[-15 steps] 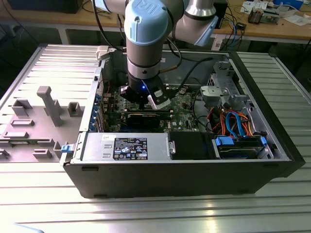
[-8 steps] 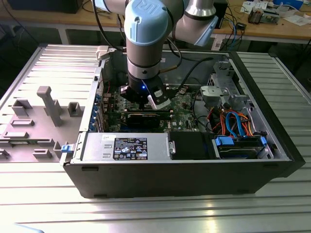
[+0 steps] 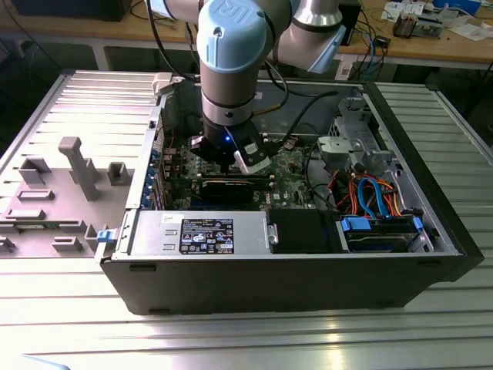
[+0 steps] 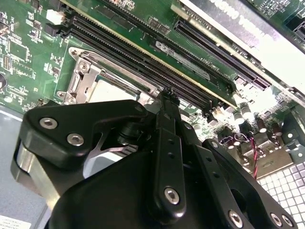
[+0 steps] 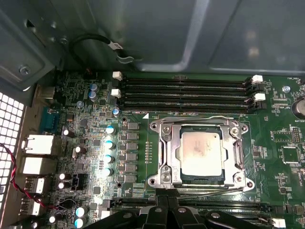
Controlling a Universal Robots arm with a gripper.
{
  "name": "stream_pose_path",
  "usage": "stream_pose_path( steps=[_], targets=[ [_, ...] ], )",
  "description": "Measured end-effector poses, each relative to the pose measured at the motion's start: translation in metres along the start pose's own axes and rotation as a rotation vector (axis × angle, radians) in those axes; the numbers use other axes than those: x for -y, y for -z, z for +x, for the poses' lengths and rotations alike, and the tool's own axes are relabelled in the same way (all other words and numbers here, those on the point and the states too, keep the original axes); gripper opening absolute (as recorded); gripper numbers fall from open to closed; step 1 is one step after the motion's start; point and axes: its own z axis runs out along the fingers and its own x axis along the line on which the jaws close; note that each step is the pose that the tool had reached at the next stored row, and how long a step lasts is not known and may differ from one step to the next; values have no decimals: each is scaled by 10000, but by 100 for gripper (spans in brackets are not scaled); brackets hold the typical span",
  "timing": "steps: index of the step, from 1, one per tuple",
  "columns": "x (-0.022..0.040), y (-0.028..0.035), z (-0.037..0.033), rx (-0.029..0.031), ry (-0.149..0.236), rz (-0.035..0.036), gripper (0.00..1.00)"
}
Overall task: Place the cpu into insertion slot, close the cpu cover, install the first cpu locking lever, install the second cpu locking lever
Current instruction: 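Install the second cpu locking lever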
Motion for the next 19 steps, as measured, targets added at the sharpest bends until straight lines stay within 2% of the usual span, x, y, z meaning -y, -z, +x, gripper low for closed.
stream_pose_path(
  steps=[19],
  targets=[
    [0, 0, 0, 4, 1, -133, 11]
  ],
)
